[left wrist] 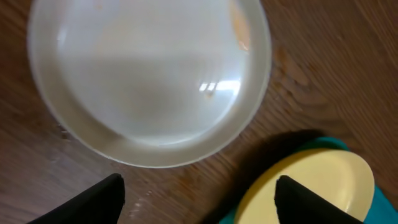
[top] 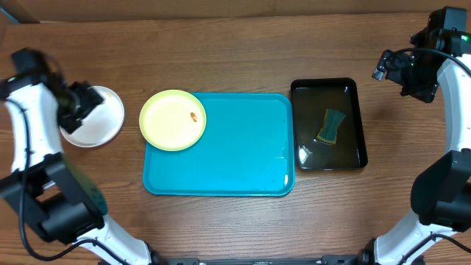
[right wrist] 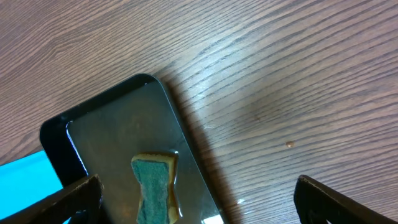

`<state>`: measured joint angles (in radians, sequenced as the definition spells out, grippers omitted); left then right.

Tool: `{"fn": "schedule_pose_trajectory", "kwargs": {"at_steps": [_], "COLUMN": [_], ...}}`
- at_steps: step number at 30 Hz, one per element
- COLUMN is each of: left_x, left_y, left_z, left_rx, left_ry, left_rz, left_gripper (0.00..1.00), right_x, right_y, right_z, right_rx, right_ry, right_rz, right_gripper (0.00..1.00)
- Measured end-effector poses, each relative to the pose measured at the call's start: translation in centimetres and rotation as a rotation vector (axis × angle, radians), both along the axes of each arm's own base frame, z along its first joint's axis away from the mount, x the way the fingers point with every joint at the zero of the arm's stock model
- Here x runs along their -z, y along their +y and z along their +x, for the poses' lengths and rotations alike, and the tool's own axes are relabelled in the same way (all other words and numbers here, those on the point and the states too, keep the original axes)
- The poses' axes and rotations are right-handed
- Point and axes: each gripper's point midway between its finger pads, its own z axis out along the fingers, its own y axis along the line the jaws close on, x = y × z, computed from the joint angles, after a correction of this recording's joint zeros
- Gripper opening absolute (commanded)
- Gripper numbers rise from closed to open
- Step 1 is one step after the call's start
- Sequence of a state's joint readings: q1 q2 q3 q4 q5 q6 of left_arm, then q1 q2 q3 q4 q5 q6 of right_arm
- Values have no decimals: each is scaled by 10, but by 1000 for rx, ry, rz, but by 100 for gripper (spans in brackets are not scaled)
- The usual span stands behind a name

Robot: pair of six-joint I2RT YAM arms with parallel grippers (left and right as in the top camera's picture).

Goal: Clean dirty plates on tray and stack at the side
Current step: 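Move the left gripper to the yellow plate rim on the teal tray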

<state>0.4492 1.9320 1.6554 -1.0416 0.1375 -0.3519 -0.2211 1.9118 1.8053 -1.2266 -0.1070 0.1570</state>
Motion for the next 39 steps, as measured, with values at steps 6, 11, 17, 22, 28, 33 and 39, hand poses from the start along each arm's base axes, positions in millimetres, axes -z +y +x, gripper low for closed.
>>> {"fn": "schedule_pose_trajectory", "kwargs": {"at_steps": [6,11,17,22,28,33,39], "left_x": [1,2,13,32,42,53,86], "left_y": [-49,-70,-81,-87,-88,-90,-100], "left_z": [14,15,17,17,14,17,4], "left_rx": [156,257,323,378,397,404,423], "left_ry": [12,37,55,54,57,37,56], "left_rz": [5,50,100,124,129,140,134], "left_gripper": [59,47,46,46,43,39,25], "right_x": [0,0,0,0,0,0,0], "right_y": [0,0,0,0,0,0,0], "right_z": [0,0,0,0,0,0,0], "right_rx": [0,0,0,0,0,0,0], "right_ry": [0,0,0,0,0,0,0], "right_rz": [0,0,0,0,0,0,0], "right_gripper": [100,100,100,100,100,100,100]}}
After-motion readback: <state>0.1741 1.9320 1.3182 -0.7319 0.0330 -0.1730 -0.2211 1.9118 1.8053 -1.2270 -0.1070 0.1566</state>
